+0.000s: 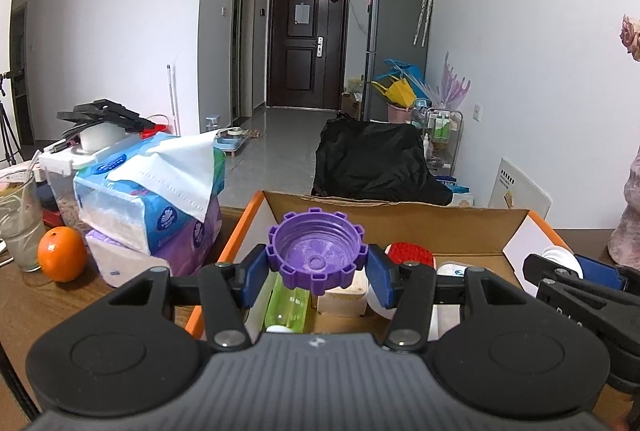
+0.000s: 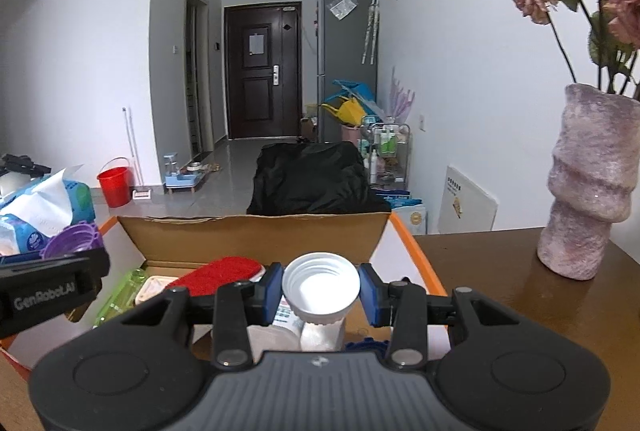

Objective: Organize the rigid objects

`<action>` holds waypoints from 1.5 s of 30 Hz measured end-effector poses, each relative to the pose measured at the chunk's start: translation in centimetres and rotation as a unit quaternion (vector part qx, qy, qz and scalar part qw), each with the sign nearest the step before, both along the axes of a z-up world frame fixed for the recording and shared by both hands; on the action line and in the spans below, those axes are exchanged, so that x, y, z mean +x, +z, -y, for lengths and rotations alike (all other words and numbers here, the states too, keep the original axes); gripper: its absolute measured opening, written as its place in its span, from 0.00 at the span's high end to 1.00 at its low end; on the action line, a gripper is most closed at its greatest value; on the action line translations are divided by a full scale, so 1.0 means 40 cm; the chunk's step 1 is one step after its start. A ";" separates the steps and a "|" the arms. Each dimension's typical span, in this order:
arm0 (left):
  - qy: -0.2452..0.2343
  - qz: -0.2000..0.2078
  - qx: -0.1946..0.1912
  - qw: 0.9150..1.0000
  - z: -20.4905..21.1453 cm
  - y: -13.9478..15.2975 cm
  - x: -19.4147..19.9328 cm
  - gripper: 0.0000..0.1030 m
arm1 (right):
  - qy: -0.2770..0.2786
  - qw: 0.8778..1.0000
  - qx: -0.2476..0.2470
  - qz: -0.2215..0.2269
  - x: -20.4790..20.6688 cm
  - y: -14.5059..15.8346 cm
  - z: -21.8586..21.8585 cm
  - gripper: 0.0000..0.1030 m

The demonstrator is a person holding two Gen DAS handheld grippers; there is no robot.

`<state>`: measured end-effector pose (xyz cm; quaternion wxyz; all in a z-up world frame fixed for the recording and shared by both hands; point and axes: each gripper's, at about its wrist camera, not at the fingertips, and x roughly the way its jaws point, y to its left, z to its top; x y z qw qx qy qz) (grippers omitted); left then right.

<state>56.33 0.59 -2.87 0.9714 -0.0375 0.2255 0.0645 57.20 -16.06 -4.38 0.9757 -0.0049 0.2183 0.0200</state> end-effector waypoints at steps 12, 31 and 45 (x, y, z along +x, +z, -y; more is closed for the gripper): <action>0.007 0.014 0.018 1.000 -0.027 -0.004 0.014 0.14 | 0.020 1.000 -0.003 -0.016 0.041 -0.015 0.019 0.18; 0.012 0.047 0.015 0.999 -0.058 0.069 -0.133 0.00 | 0.007 1.000 0.010 0.016 -0.085 0.073 0.089 0.00; -0.012 0.075 0.010 0.997 -0.017 0.168 -0.528 0.00 | 0.016 0.997 0.008 0.078 -0.522 0.204 0.150 0.00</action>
